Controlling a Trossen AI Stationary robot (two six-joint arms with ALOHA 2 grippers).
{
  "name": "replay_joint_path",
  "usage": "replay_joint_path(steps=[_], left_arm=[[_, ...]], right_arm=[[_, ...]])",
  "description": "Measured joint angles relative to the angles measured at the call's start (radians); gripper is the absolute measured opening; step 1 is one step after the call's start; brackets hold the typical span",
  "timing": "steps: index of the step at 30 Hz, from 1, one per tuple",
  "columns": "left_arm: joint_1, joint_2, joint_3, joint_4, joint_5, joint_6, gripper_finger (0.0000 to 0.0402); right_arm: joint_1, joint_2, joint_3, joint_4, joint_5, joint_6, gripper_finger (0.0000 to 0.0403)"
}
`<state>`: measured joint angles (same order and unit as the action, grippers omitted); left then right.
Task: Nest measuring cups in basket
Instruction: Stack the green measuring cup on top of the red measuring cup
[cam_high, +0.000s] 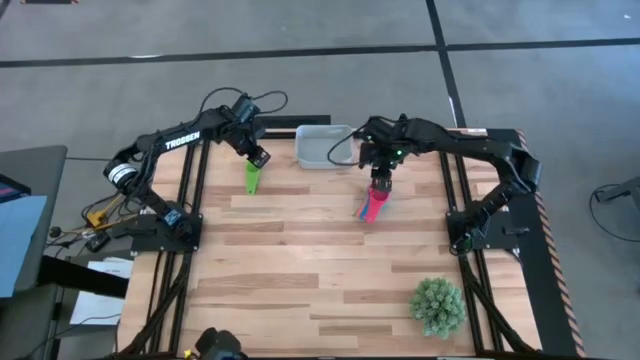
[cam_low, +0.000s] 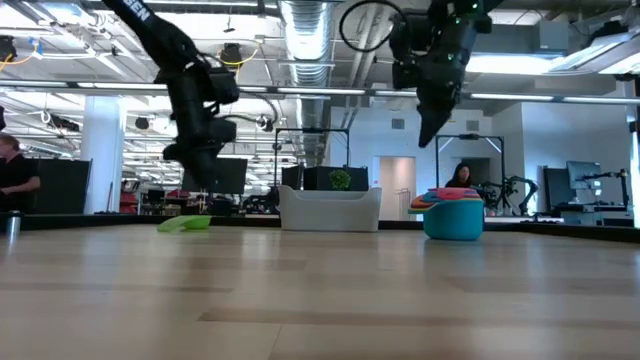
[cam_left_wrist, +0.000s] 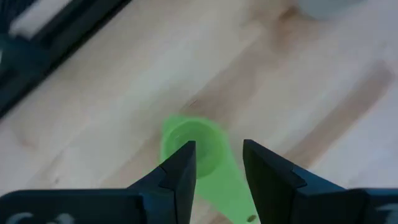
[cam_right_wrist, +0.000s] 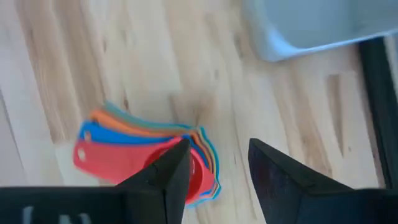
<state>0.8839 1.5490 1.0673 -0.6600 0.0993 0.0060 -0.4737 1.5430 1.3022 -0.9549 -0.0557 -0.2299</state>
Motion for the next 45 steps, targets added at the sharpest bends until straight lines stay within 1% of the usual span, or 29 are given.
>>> replay_joint_path(steps=[3, 6, 11, 16, 21, 29, 33, 36, 38, 40, 43, 45], left_arm=[[0.029, 0.000, -0.047, 0.030, -0.021, -0.049, 0.0120], [0.046, 0.000, -0.088, 0.057, -0.064, -0.052, 0.0120], [0.060, 0.006, -0.161, 0.167, -0.057, -0.042, 0.0120], [0.060, 0.007, -0.197, 0.240, -0.082, -0.042, 0.0109], [0.060, 0.007, -0.233, 0.289, -0.079, -0.041, 0.0089], [0.065, 0.007, -0.277, 0.298, -0.080, -0.024, 0.0049], [0.065, 0.007, -0.281, 0.301, -0.045, -0.008, 0.0010], [0.056, 0.006, -0.262, 0.283, -0.013, -0.030, 0.0006], [0.034, 0.004, -0.225, 0.259, 0.013, -0.067, 0.0003], [-0.018, -0.005, -0.178, 0.255, 0.023, -0.104, 0.0002], [-0.136, -0.003, -0.095, 0.265, 0.018, -0.148, 0.0002], [-0.226, 0.017, -0.029, 0.285, -0.014, -0.184, 0.0001]], right_arm=[[-0.001, -0.043, 0.000, 0.028, -0.013, 0.097, 0.0184], [0.000, -0.066, 0.000, 0.038, -0.027, 0.162, 0.0182], [0.001, -0.080, 0.000, 0.051, -0.028, 0.204, 0.0181], [0.002, -0.080, 0.000, 0.053, -0.030, 0.225, 0.0179], [0.002, -0.080, 0.000, 0.052, -0.045, 0.250, 0.0176], [0.002, -0.080, 0.000, 0.051, -0.049, 0.268, 0.0173], [0.002, -0.080, 0.000, 0.051, -0.049, 0.299, 0.0166], [0.002, -0.107, -0.002, 0.039, -0.045, 0.340, 0.0160], [0.011, -0.136, -0.001, 0.036, -0.030, 0.404, 0.0155], [0.017, -0.180, -0.002, 0.013, -0.013, 0.474, 0.0150], [0.035, -0.264, -0.001, -0.031, 0.026, 0.591, 0.0141], [0.051, -0.316, -0.001, -0.067, 0.056, 0.665, 0.0133]])
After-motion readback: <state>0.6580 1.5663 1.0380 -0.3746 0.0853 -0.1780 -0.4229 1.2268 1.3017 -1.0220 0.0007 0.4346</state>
